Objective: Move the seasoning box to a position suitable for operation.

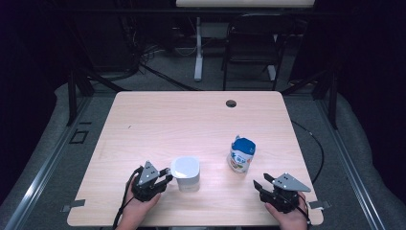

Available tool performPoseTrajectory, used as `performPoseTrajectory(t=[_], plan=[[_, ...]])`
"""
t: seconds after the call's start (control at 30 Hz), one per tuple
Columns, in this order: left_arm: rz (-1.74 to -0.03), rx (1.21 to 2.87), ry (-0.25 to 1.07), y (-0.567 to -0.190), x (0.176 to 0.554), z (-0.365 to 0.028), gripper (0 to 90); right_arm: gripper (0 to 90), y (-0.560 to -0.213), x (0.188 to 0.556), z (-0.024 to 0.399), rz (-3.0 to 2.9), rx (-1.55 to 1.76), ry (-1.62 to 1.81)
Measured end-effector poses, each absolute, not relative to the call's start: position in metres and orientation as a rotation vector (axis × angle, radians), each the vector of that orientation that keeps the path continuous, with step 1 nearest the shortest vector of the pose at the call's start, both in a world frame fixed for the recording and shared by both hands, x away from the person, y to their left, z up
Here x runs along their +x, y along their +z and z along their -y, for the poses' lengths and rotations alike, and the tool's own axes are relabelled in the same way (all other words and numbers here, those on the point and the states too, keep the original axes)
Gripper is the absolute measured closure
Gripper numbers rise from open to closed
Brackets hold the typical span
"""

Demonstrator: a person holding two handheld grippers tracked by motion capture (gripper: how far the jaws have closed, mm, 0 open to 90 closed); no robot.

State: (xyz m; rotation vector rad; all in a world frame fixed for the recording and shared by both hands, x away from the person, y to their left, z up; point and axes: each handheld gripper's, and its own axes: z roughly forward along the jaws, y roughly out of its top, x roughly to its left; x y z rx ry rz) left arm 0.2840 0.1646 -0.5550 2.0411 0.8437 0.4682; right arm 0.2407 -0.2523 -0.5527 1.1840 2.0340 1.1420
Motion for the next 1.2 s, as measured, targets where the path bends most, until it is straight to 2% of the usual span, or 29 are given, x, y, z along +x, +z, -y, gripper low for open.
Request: performPoseTrajectory(t=[0.13, 0.43, 0.67, 1.2], plan=[[-0.811, 2.052, 0.447, -0.556, 0.281, -0.161, 70.5, 50.8, -0.555, 0.241, 0.246, -2.067, 1.165, 1.139], [-0.850, 2.011, 0.421, -0.558, 0.281, -0.163, 68.3, 50.7, -0.560, 0.242, 0.240, -2.092, 1.149, 1.130], [-0.894, 1.995, 0.390, -0.556, 0.278, -0.171, 62.6, 50.0, -0.561, 0.242, 0.240, -2.088, 1.158, 1.134], [-0.896, 1.923, 0.321, -0.535, 0.266, -0.189, 62.2, 49.4, -0.556, 0.240, 0.237, -2.090, 1.132, 1.146]])
